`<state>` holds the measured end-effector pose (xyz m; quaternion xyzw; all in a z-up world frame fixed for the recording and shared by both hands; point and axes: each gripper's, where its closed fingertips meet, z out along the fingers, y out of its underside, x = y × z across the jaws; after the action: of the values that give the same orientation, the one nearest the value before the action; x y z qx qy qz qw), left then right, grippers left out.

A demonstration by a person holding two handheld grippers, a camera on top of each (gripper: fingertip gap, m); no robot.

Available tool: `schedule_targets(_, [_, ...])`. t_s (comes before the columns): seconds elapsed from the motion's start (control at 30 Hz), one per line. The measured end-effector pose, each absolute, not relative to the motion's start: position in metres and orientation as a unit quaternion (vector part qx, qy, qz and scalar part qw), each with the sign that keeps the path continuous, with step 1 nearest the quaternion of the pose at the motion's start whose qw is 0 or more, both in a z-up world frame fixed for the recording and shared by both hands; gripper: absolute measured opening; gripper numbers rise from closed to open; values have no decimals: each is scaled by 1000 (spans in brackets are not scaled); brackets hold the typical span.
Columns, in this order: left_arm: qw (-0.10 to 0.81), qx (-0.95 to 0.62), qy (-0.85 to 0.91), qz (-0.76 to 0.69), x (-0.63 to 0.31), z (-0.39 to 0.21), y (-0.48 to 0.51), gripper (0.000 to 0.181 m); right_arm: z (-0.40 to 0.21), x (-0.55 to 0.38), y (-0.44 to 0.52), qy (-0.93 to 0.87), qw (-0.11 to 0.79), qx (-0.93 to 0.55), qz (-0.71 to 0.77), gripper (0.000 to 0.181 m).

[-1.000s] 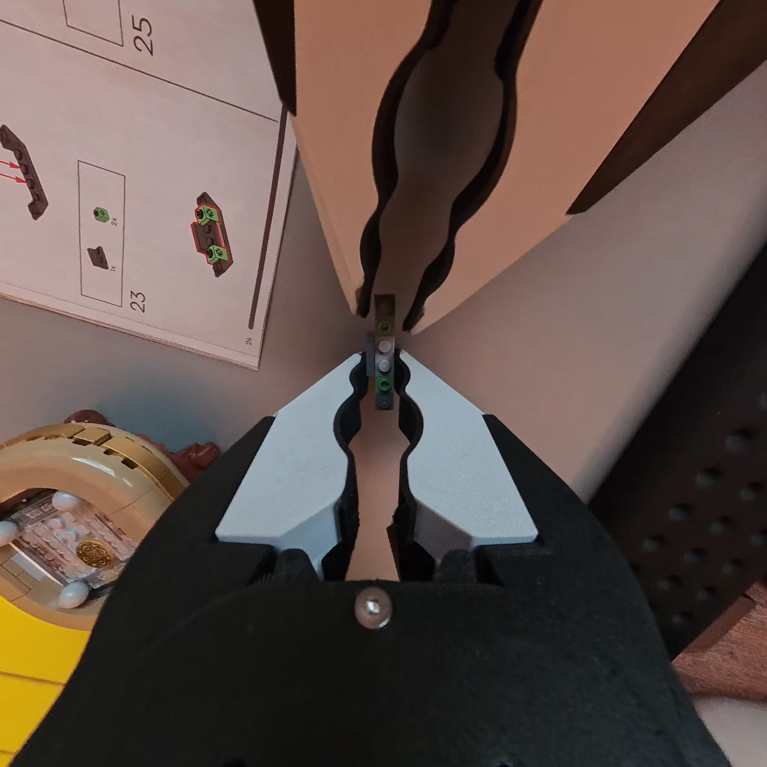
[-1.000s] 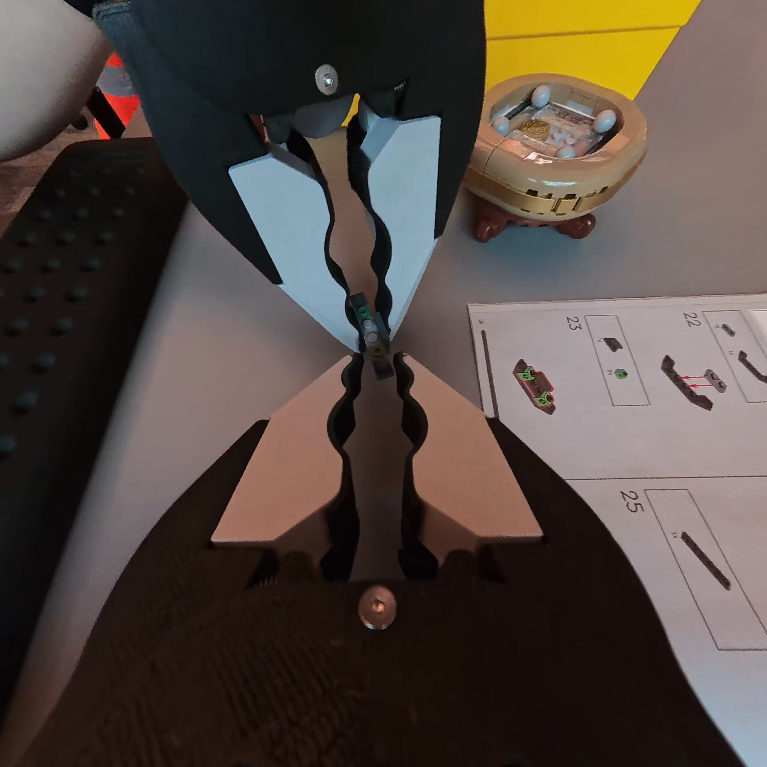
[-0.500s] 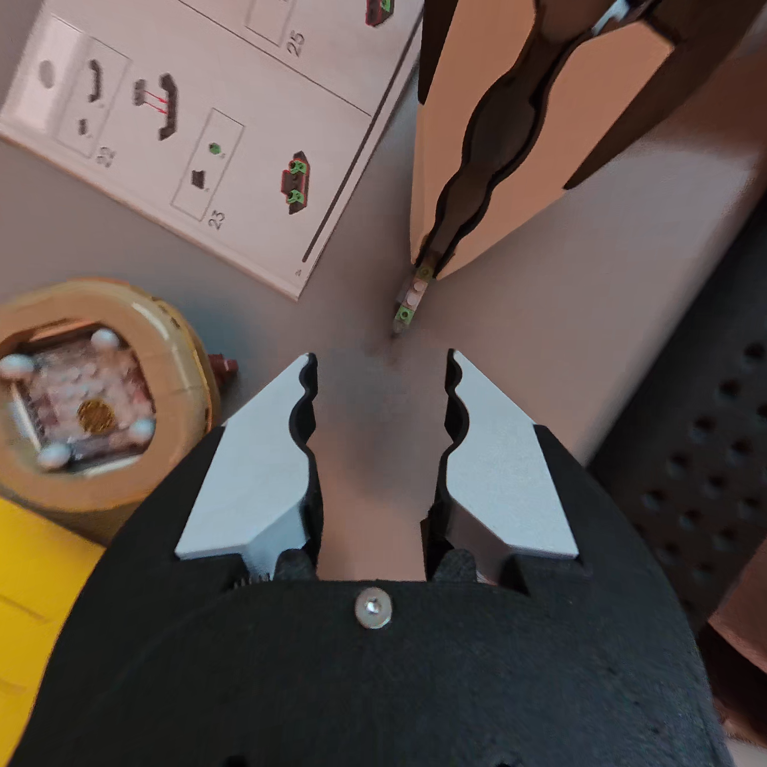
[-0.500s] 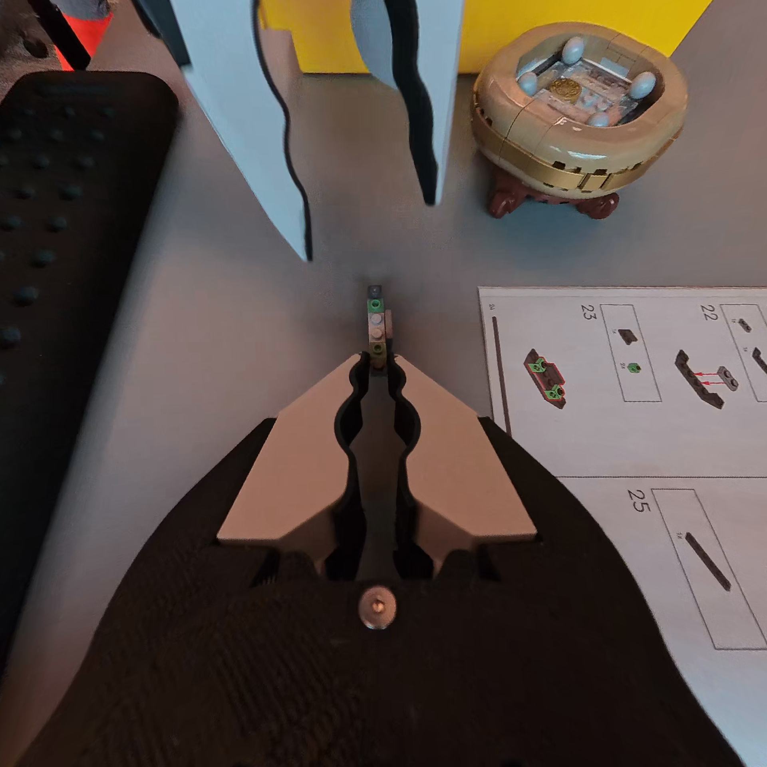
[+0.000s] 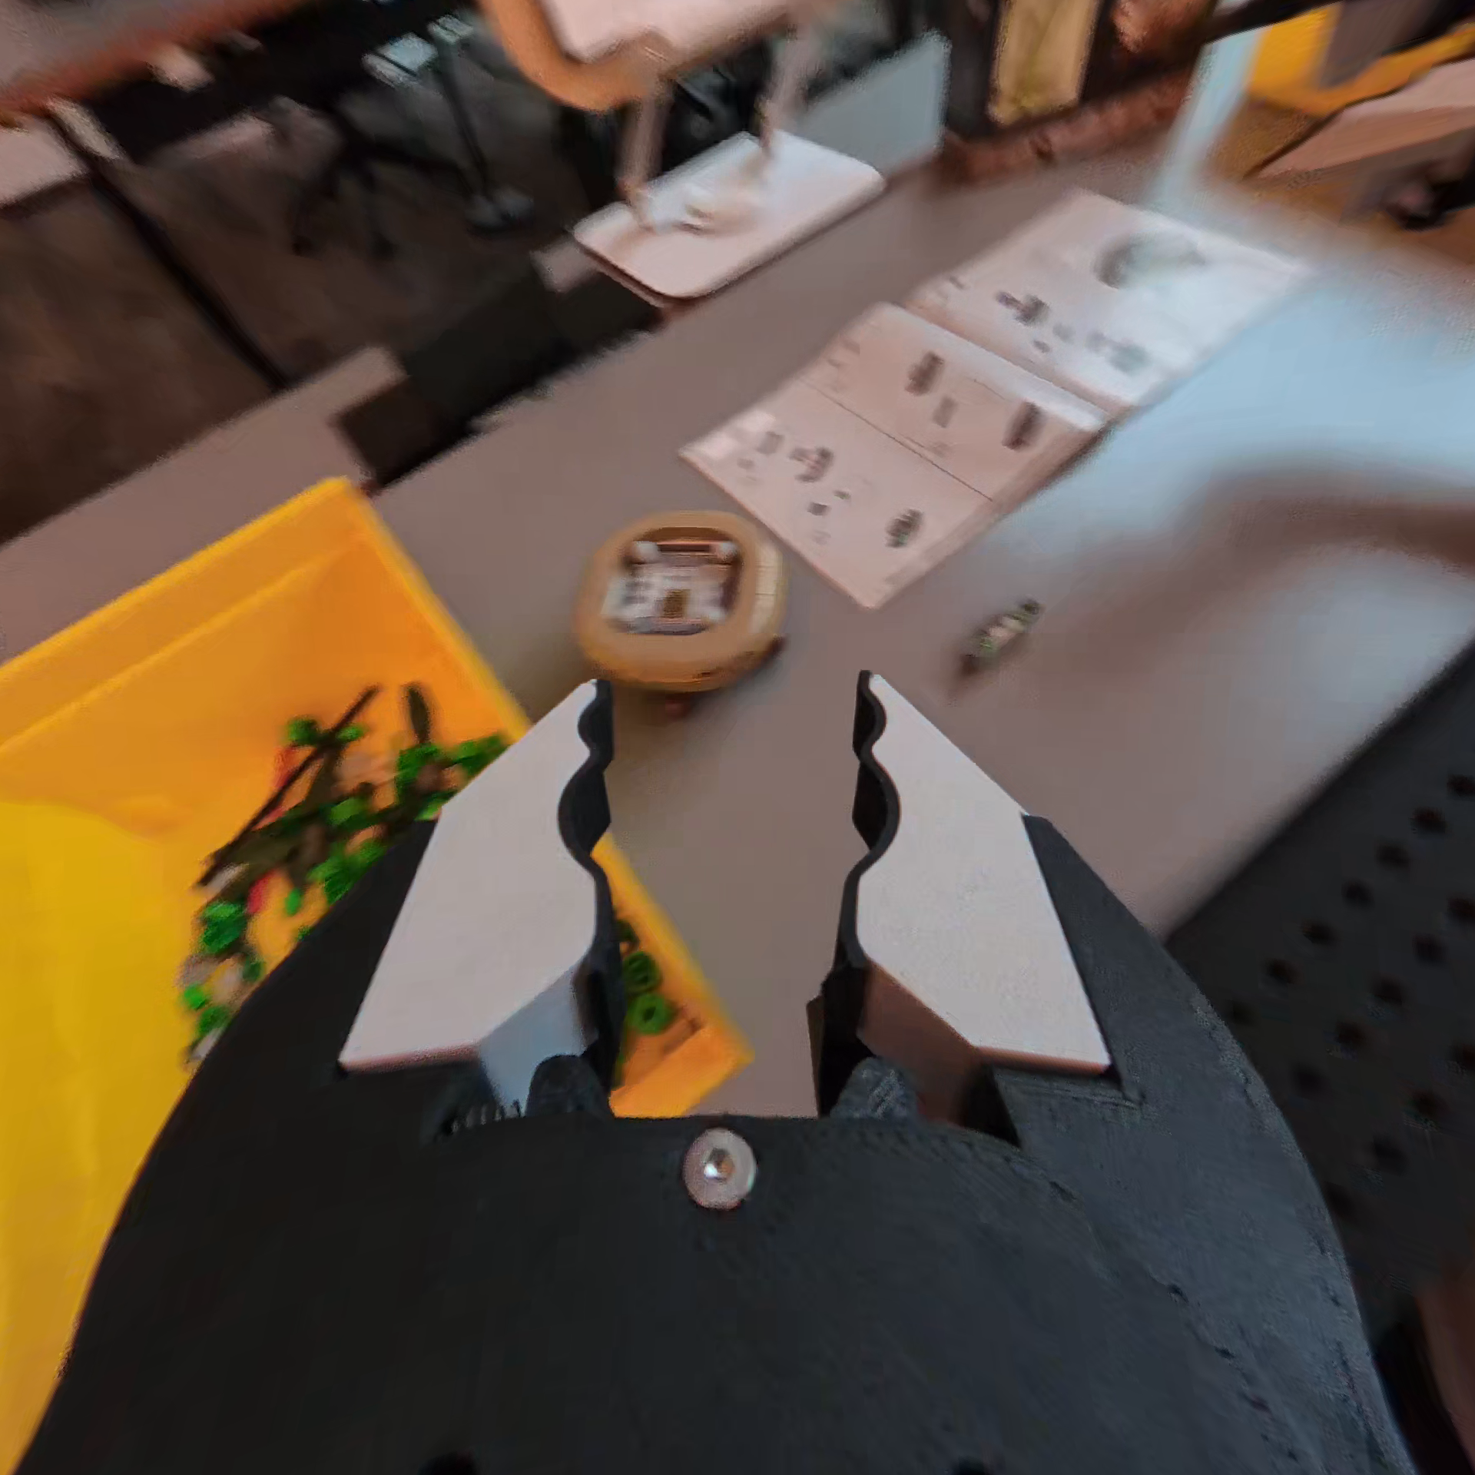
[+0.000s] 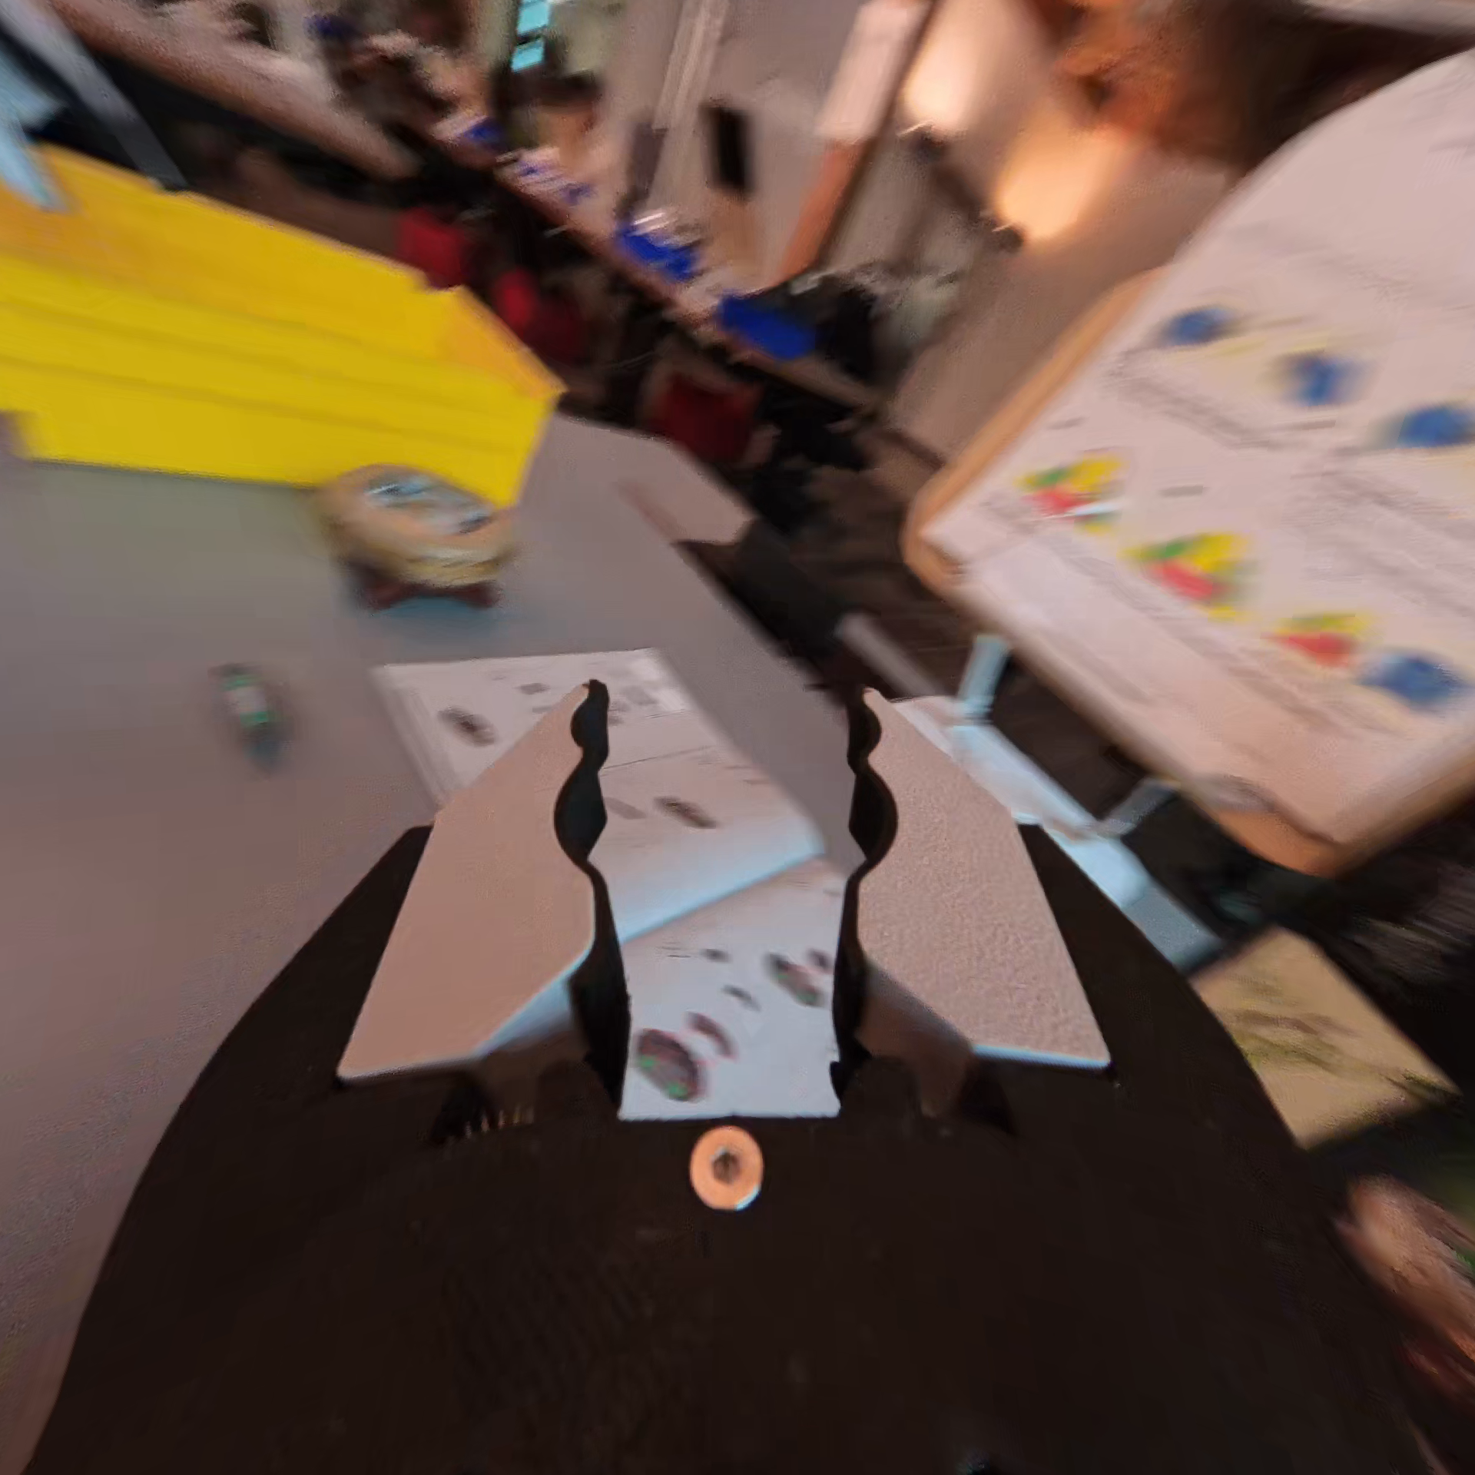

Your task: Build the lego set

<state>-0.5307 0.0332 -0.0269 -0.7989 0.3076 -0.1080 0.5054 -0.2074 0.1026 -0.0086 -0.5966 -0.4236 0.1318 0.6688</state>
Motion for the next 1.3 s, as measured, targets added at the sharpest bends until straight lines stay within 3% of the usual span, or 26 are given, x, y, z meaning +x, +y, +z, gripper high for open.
schedule_targets(0.03, [524, -798, 279, -102, -552, -21, 35, 59, 4, -186, 109, -387, 695, -596, 111, 59])
schedule_targets(0.17, [556, -800, 210, -81, -617, -6, 36, 60, 16, -148, 120, -313, 730, -601, 94, 47])
schedule_targets(0.33, [498, -840, 215, -18, -675, -7, 42, 57, -5, -155, 129, -343, 711, -612, 48, 41])
schedule_targets(0.57, [399, -861, 314, -33, -681, -32, 54, 47, -34, -167, 134, -384, 672, -633, 17, 39])
schedule_targets(0.73, [346, -869, 351, -51, -683, -55, 75, 44, -14, -134, 139, -343, 715, -602, -96, 39])
schedule_targets(1.03, [278, -856, 436, 16, -697, -81, 111, 44, -24, -103, 148, -296, 706, -632, -123, 31])
schedule_targets(1.3, [197, -843, 501, -3, -693, -106, 102, 54, -40, -103, 153, -306, 682, -650, -138, 28])
